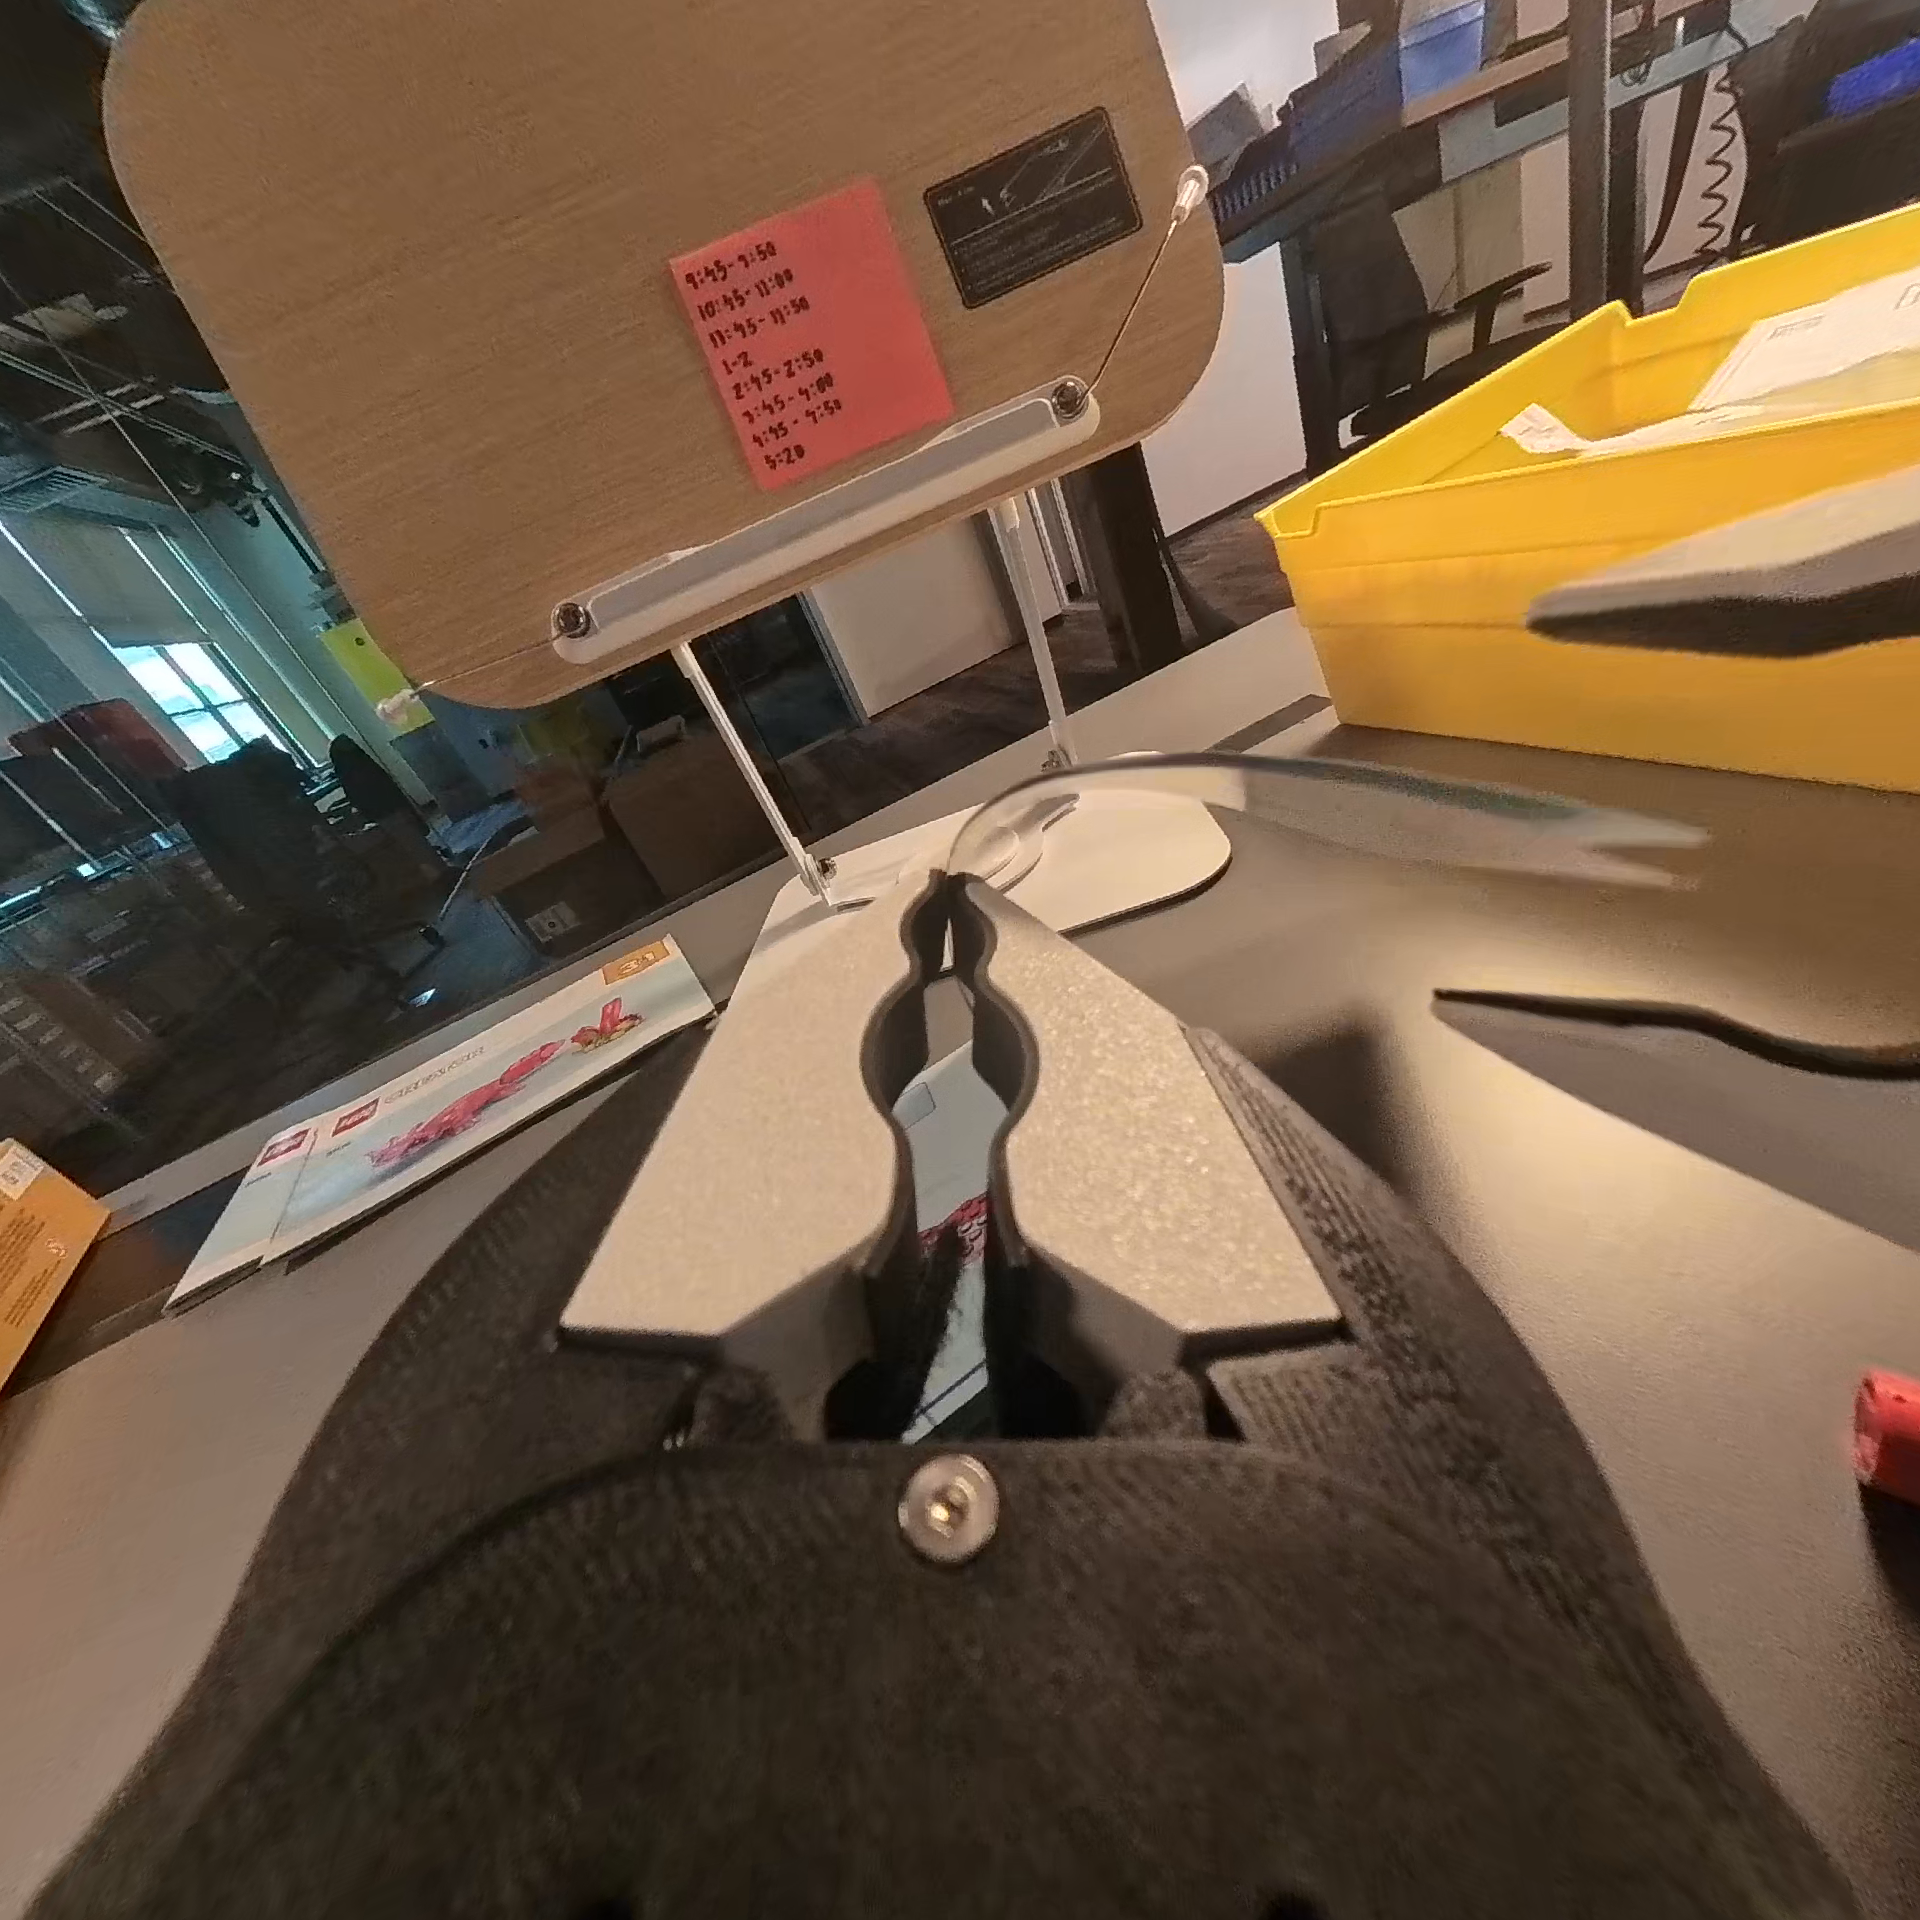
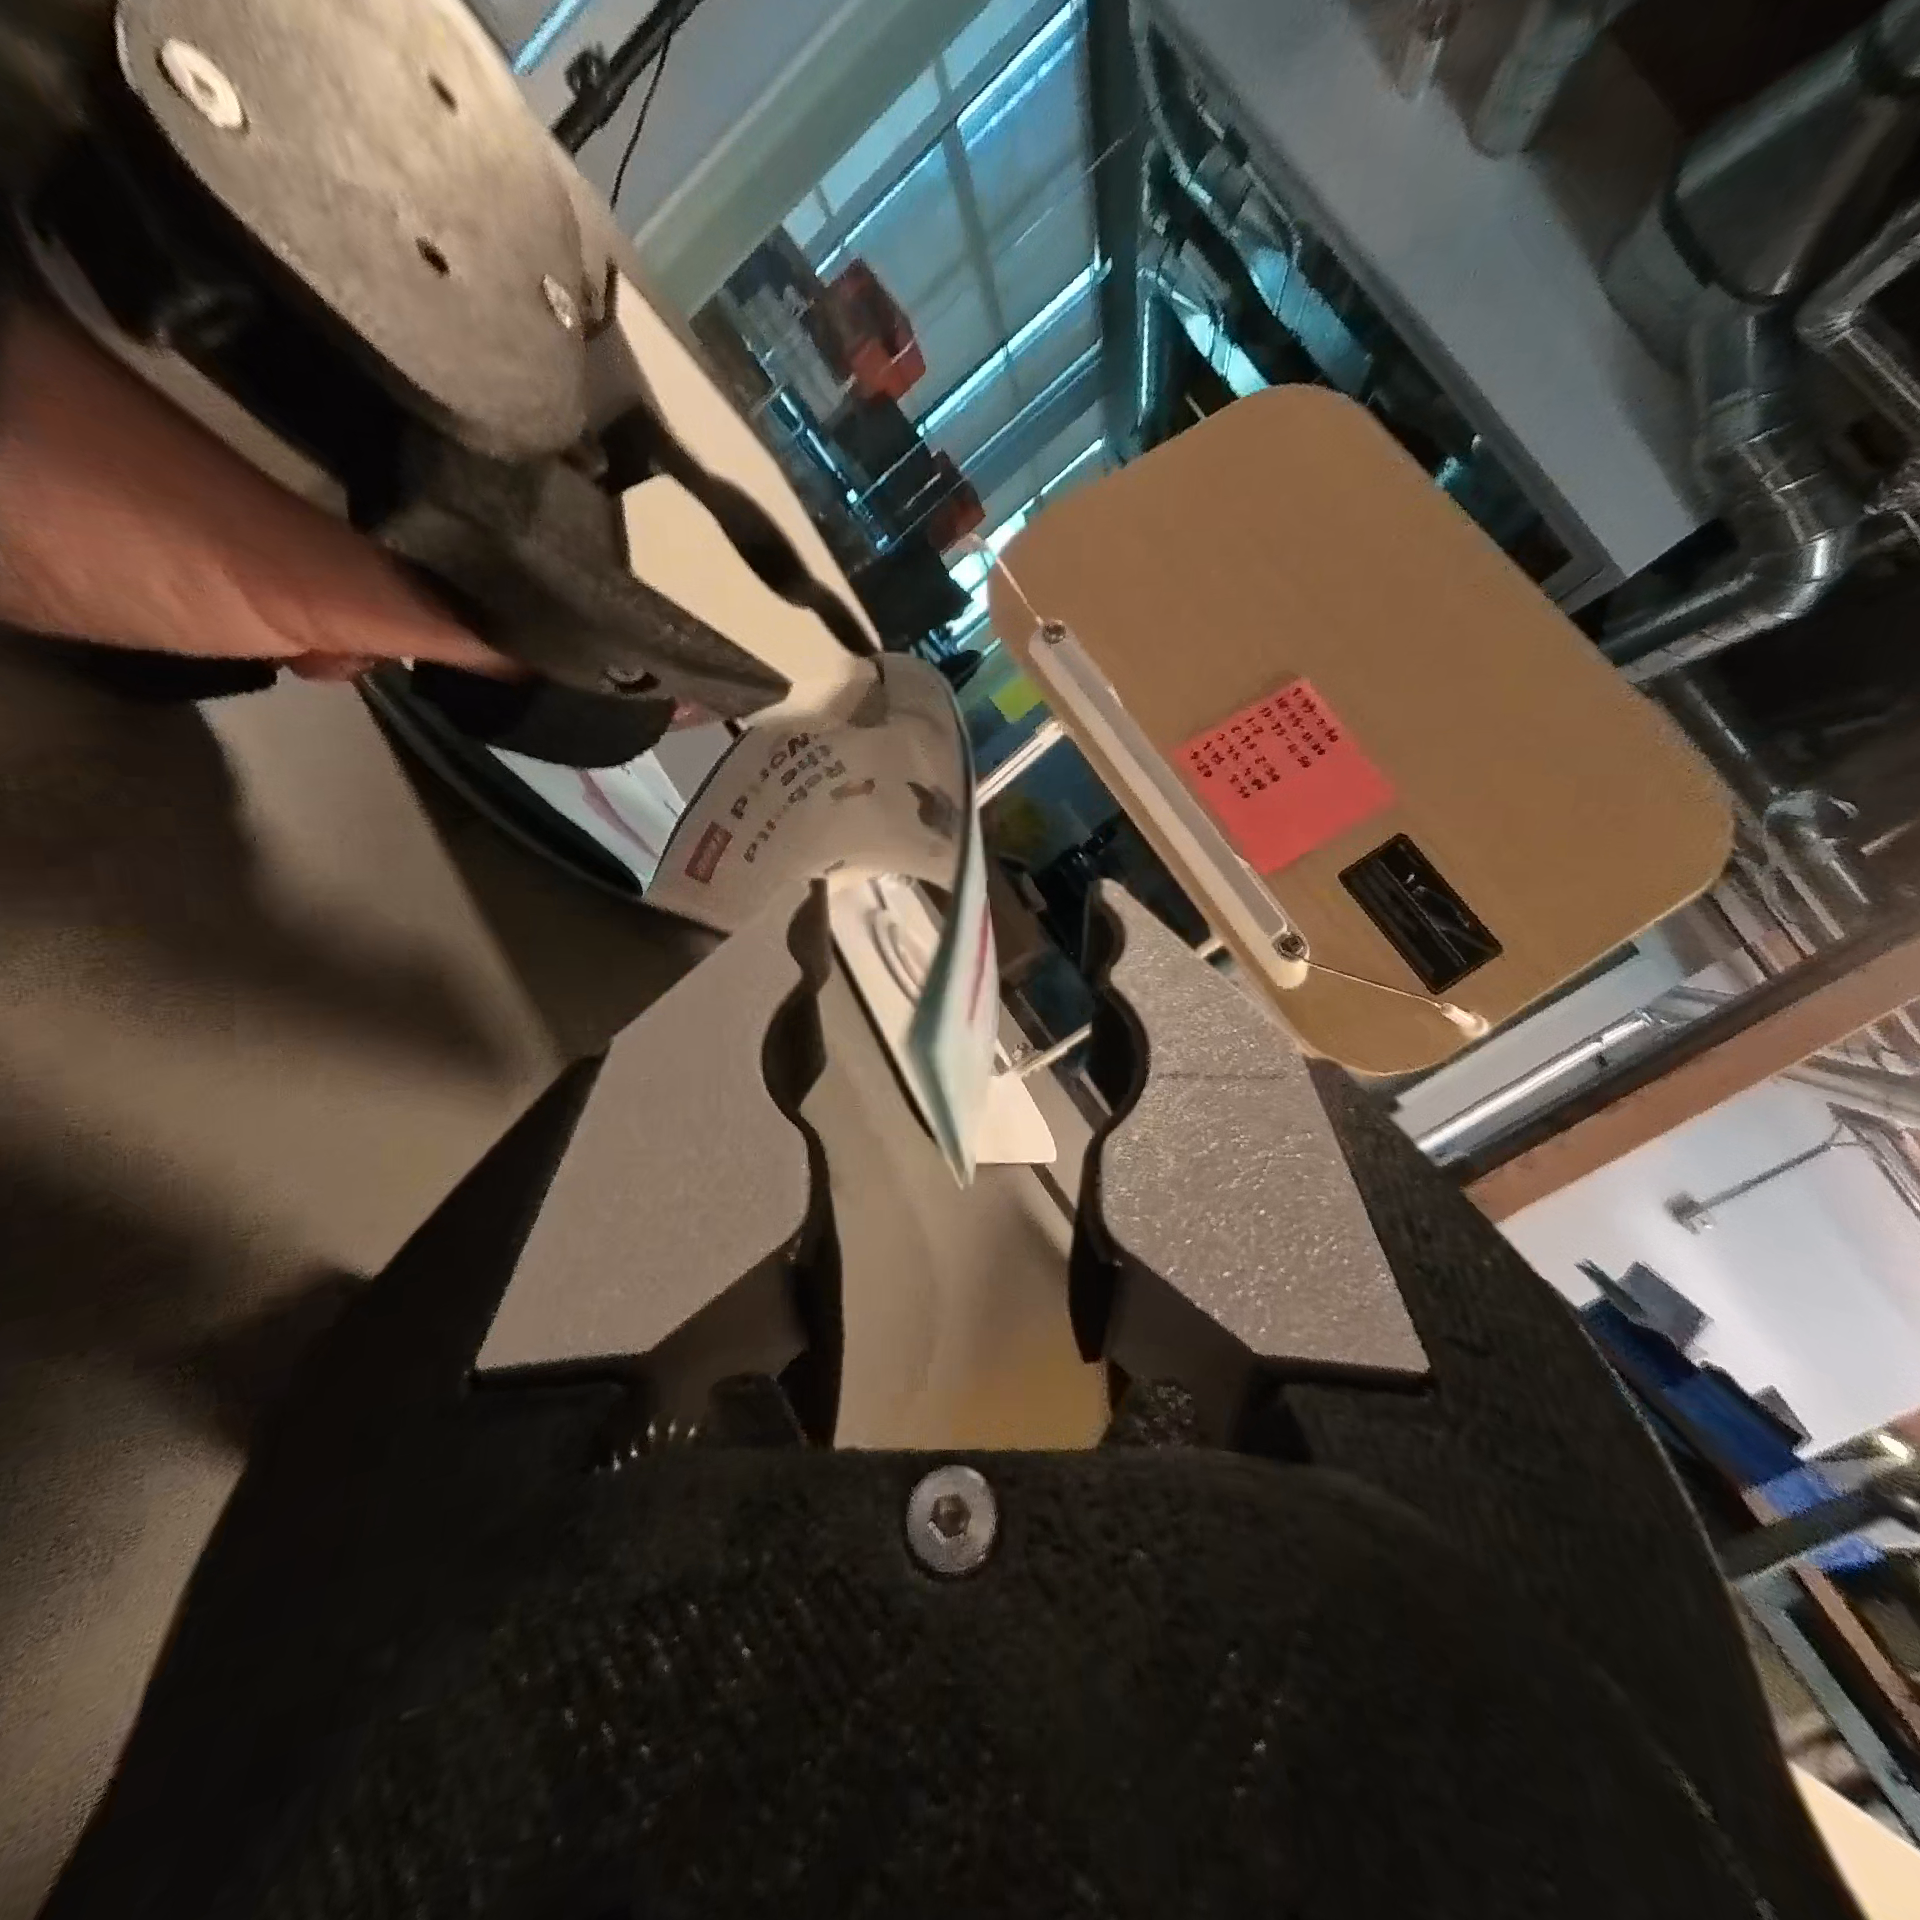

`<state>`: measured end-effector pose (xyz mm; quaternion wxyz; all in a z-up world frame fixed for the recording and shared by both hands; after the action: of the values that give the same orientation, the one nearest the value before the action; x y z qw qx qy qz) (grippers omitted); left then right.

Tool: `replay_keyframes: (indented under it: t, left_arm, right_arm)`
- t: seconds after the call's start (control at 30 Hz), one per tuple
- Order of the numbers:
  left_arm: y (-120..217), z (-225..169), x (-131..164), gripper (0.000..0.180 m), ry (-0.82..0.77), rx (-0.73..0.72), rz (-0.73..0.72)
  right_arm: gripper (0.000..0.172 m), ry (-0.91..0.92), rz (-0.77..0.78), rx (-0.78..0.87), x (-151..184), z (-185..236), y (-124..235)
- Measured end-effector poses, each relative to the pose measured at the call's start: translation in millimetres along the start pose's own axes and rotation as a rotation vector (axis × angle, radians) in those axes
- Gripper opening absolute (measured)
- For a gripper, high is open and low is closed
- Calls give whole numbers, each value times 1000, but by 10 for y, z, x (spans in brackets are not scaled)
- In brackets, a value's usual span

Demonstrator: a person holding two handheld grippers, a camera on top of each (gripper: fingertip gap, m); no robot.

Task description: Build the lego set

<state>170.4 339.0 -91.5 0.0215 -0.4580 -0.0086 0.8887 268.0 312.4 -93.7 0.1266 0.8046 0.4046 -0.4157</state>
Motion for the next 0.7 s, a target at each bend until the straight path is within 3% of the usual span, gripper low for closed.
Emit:
replay_keyframes:
  t: [0.33,0.7]
  left_arm:
    - [5,0,-1,0,5,4,-5]
    - [2,-8,2,0,3,11,-5]
  right_arm:
    - [5,117,95,218,109,-240,13]
    - [0,106,93,307,96,-372,57]
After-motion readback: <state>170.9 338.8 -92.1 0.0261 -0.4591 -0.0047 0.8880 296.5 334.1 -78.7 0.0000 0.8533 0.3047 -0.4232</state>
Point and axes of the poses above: each gripper's, where its closed fingertips meet, y back along the fingers, x out of its underside, z = x × y across the jaws, the point moved 4 cm from there along y, back along the fingers, and after that the axes turned 14 degrees about -y, right-handed, at the moved point
